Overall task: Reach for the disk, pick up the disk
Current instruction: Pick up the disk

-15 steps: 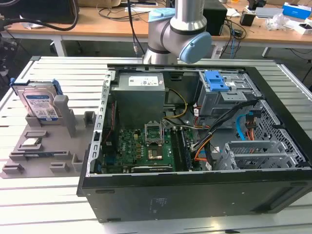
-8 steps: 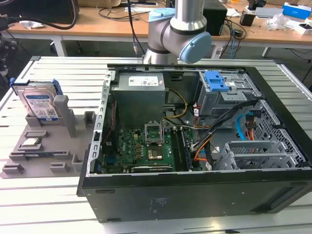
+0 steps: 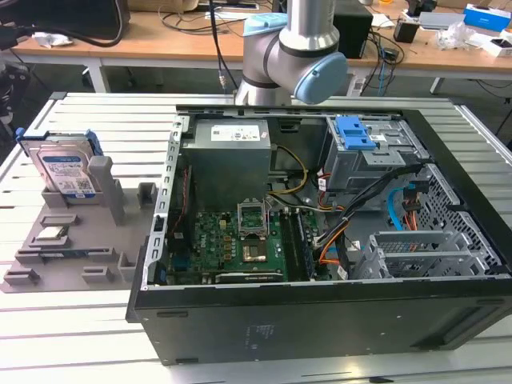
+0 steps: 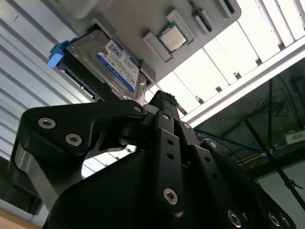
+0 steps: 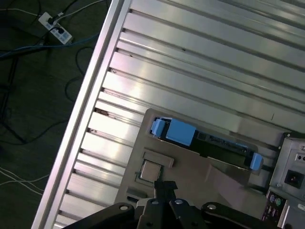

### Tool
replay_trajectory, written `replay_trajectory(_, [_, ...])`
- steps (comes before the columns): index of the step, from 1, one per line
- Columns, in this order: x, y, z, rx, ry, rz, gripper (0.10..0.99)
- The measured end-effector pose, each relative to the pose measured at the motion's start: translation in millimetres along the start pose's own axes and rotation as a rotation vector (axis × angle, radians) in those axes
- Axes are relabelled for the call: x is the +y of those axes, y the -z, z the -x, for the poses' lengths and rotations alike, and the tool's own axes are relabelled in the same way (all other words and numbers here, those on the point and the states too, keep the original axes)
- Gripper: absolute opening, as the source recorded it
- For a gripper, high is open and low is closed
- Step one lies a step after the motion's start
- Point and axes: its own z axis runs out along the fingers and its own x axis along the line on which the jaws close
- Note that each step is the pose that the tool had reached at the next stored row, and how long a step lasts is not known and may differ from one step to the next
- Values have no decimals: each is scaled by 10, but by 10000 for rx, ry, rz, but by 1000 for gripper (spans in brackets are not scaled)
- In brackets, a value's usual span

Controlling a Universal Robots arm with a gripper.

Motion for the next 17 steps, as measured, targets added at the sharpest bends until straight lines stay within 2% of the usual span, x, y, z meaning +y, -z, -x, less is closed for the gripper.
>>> replay_trajectory(7, [0,0,0,31,788,0,106])
replay_trajectory(17, [0,0,0,58,1525,0,106])
